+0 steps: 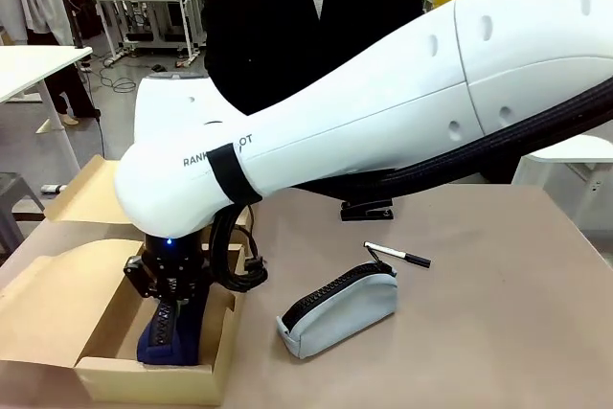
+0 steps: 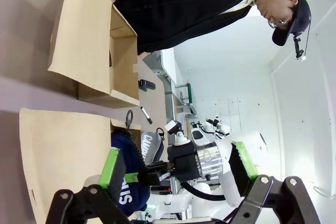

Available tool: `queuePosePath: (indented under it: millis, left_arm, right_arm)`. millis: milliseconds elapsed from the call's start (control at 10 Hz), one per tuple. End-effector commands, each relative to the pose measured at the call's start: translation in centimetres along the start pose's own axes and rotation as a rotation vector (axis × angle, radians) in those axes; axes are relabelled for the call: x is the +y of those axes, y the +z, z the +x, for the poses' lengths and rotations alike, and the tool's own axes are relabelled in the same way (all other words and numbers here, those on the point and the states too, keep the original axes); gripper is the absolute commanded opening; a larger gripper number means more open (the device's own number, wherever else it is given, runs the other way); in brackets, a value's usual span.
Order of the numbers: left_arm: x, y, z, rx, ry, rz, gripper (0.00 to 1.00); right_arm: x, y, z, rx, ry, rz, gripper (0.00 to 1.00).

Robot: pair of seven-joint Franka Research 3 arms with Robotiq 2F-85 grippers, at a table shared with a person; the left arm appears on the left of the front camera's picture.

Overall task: Place items inside the box.
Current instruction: Pick up a Pencil pouch or Stapler and place it inside the Mailer Box closest to the robot.

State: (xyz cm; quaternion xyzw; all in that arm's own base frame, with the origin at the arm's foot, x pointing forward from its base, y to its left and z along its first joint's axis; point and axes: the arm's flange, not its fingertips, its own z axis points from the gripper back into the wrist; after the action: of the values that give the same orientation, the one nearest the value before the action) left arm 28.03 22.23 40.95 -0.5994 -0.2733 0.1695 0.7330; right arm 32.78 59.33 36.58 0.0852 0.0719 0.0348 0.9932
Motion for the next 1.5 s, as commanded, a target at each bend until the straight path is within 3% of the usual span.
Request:
queuePosePath:
  millis: [0,100,200,300,400,600,700,800,1200,1300,1400]
  left_arm:
    - [0.0,0.0,-0.3,-0.002,-0.016,-0.016,1.00]
    - [0.0,0.0,-0.3,-0.002,-0.016,-0.016,1.00]
    - [0.0,0.0,-0.3,-0.002,-0.016,-0.016,1.00]
    - [0.0,0.0,-0.3,-0.002,-0.016,-0.016,1.00]
    - [0.0,0.0,-0.3,-0.002,-0.016,-0.016,1.00]
    - [0.0,0.0,-0.3,-0.002,-0.016,-0.016,1.00]
    - [0.0,0.0,-0.3,-0.002,-0.016,-0.016,1.00]
    - [0.0,0.0,-0.3,-0.002,-0.016,-0.016,1.00]
    - [0.0,0.0,-0.3,-0.002,-0.016,-0.016,1.00]
    - [0.0,0.0,-0.3,-0.002,-0.016,-0.016,1.00]
    - [0.0,0.0,-0.3,-0.002,-0.016,-0.016,1.00]
  right_arm:
    - [0.6,0.5,0.1,-0.006,-0.011,-0.029,0.08]
    - [0.4,0.4,0.3,0.006,-0.010,-0.020,0.08]
    - [0.5,0.4,0.3,0.007,0.000,-0.009,0.50]
    - [0.5,0.3,0.3,0.004,0.004,-0.008,0.67]
    - [0.5,0.3,0.4,0.004,-0.001,-0.004,1.00]
    - [0.5,0.3,0.5,0.002,-0.007,-0.004,1.00]
    - [0.6,0.3,0.6,0.012,0.005,-0.007,0.90]
    - [0.7,0.6,0.5,0.006,0.015,-0.019,1.00]
    - [0.8,3.3,-0.7,0.019,0.069,-0.014,1.00]
    - [0.6,5.6,-2.1,0.090,0.163,0.018,1.00]
    - [0.7,7.8,-4.0,0.162,0.258,-0.028,1.00]
